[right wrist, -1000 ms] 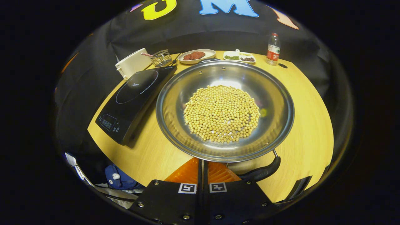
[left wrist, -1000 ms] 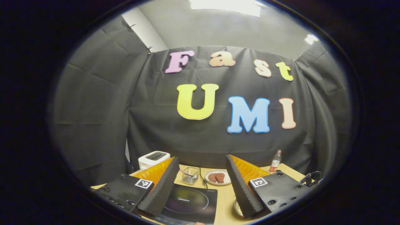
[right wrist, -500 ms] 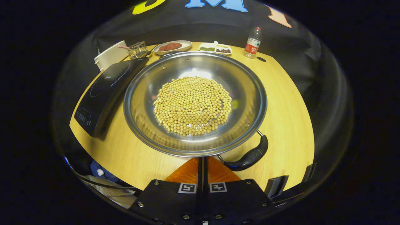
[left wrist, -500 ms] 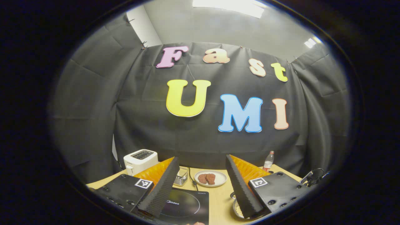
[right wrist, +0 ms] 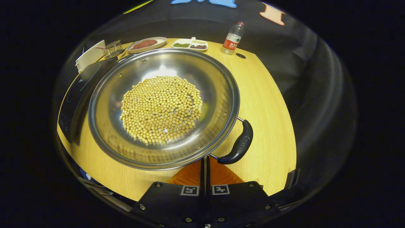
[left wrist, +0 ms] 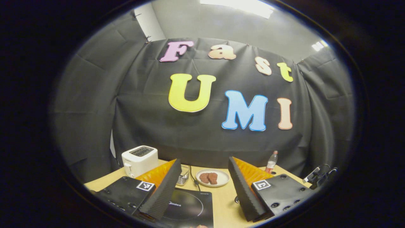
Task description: First push the handle of the pot to place it horizontally, then grasp the pot with both hands and set it on the induction cooktop.
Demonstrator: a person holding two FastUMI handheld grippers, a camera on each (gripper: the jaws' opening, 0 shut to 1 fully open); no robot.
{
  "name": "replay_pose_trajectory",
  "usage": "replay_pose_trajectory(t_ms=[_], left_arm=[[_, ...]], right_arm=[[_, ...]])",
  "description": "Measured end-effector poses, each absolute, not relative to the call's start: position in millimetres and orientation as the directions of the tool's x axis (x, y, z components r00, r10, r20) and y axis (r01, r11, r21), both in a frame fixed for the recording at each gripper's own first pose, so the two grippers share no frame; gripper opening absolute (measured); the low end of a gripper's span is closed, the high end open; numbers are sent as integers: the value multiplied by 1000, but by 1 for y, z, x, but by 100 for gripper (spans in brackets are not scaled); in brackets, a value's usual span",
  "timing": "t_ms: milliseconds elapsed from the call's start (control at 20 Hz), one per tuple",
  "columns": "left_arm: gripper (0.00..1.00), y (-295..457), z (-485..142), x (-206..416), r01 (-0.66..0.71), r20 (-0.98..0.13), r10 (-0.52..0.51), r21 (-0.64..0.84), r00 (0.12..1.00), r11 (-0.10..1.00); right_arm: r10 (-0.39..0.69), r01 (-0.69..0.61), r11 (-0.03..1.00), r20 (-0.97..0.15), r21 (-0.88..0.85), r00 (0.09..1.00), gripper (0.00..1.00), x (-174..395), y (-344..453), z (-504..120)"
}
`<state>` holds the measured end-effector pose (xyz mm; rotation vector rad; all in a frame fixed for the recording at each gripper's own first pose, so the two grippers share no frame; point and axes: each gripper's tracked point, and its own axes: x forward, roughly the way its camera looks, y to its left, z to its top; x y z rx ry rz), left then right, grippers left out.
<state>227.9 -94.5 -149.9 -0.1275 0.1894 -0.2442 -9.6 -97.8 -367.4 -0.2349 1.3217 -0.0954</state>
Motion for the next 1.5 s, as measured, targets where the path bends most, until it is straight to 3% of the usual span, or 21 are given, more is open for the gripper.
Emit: replay_pose_trajectory(t_ms=[300, 800, 1200, 1250, 1300, 1350, 1400, 1450, 1500], left_arm=[[97, -94, -152, 230, 194, -184, -212, -112, 960, 975], [95, -122, -173, 237, 127, -249, -138, -60, 959, 990], [97, -148, -223, 235, 137, -346, -146, -48, 927, 989], [97, -154, -234, 234, 150, -368, -158, -51, 916, 987], [96, -162, -246, 234, 161, -394, -170, -57, 903, 985], [95, -169, -259, 234, 175, -419, -185, -63, 889, 983], [99, -175, -269, 234, 186, -442, -197, -67, 875, 980], [97, -183, -278, 235, 200, -460, -211, -72, 863, 977], [95, -190, -288, 234, 213, -477, -222, -74, 850, 974]], right_arm=[[-232, -107, 958, -937, -267, 262, 1, 16, -133, -378], [-153, -261, 932, -926, -252, 346, 1, 66, -129, -384], [-107, -250, 941, -900, -229, 422, 1, 83, -127, -368], [-99, -235, 947, -897, -218, 431, 21, 83, -129, -362], [-98, -214, 953, -887, -214, 451, 33, 84, -134, -355], [-106, -187, 958, -876, -216, 470, 57, 84, -141, -349], [-110, -154, 966, -865, -210, 489, 65, 83, -147, -343], [-106, -108, 976, -848, -188, 519, 95, 85, -150, -334], [-93, -68, 986, -841, -152, 533, 100, 85, -148, -330]])
